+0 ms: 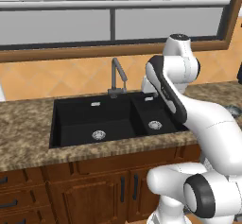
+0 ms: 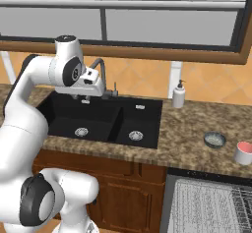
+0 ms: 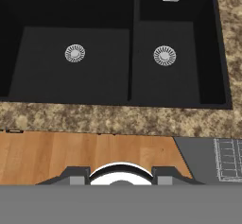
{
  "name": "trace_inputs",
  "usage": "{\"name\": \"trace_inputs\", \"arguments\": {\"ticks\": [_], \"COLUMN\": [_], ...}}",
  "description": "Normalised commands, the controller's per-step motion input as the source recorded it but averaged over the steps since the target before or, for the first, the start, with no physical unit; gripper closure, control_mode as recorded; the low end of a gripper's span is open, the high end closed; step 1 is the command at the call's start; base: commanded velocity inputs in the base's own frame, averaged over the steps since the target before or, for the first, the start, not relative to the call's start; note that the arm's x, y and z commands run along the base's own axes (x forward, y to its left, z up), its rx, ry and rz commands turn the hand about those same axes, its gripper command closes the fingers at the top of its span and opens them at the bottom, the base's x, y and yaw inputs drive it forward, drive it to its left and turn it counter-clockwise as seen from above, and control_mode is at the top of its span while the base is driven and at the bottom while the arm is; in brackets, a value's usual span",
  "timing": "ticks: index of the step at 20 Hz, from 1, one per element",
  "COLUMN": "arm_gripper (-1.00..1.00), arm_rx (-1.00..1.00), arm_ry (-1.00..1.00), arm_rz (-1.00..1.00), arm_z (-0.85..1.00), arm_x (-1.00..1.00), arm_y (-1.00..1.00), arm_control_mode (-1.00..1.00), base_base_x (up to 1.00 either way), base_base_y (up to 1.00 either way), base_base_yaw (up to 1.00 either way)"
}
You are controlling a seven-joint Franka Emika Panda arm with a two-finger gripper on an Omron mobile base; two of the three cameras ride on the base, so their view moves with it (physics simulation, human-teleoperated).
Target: Pick up the cup and bowl from the counter, place them in the dishwasher, and close the dishwasher door.
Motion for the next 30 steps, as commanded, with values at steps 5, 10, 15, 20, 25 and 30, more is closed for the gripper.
{"name": "trace_inputs", "arguments": {"ticks": [5, 10, 15, 20, 25, 30], "arm_gripper": [-1.00, -1.00, -1.00, -1.00, -1.00, -1.00], "arm_rx": [0.00, 0.00, 0.00, 0.00, 0.00, 0.00], "arm_ry": [0.00, 0.00, 0.00, 0.00, 0.00, 0.00], "arm_rz": [0.00, 0.00, 0.00, 0.00, 0.00, 0.00], "arm_z": [0.00, 0.00, 0.00, 0.00, 0.00, 0.00], "arm_x": [0.00, 0.00, 0.00, 0.00, 0.00, 0.00], "arm_y": [0.00, 0.00, 0.00, 0.00, 0.00, 0.00], "arm_control_mode": [1.00, 1.00, 1.00, 1.00, 1.00, 1.00], "base_base_x": [0.00, 0.00, 0.00, 0.00, 0.02, 0.07], "base_base_y": [0.00, 0.00, 0.00, 0.04, 0.12, 0.21], "base_base_yaw": [-0.01, -0.31, -0.53, -0.56, -0.56, -0.51]}}
